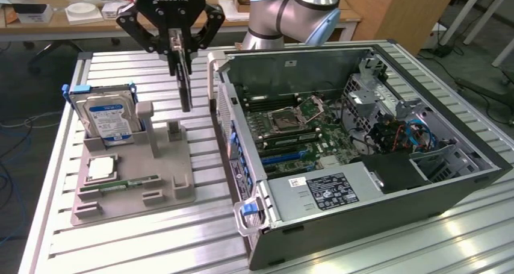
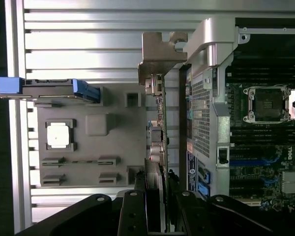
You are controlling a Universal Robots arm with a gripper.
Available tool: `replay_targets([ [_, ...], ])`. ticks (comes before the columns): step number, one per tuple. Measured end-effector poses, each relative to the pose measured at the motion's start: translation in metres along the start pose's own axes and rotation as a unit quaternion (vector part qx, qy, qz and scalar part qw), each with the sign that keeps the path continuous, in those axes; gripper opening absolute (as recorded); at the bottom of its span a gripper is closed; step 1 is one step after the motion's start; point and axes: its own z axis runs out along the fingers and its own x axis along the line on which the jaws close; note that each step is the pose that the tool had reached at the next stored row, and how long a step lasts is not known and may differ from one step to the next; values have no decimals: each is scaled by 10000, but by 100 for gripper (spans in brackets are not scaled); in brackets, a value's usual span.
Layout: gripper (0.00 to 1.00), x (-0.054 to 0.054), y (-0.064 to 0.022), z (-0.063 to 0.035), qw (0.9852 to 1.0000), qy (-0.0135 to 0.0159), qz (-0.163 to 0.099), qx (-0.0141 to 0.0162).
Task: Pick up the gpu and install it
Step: 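Pick up the gpu and move the gpu toward the slot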
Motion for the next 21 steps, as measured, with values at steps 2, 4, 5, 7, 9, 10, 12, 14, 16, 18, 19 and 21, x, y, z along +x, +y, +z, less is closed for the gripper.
replay_targets([
  [2,28,-45,1,3,10000,0,0,0],
  [4,28,-94,3,7,10000,-1,0,0],
  [5,28,-120,3,8,10000,0,0,0],
  [7,28,-165,5,11,10000,0,0,0],
  [9,28,-202,6,12,10000,0,0,0],
  [10,28,-220,7,14,10000,0,0,0],
  [12,28,-249,7,15,10000,0,0,0],
  [14,28,-280,8,18,10000,0,-1,0],
  [16,28,-309,9,20,10000,0,-1,0],
  [18,28,-337,10,21,10000,0,-1,0],
  [19,28,-350,10,22,10000,0,-1,0],
  [21,28,-375,11,23,10000,0,-1,0],
])
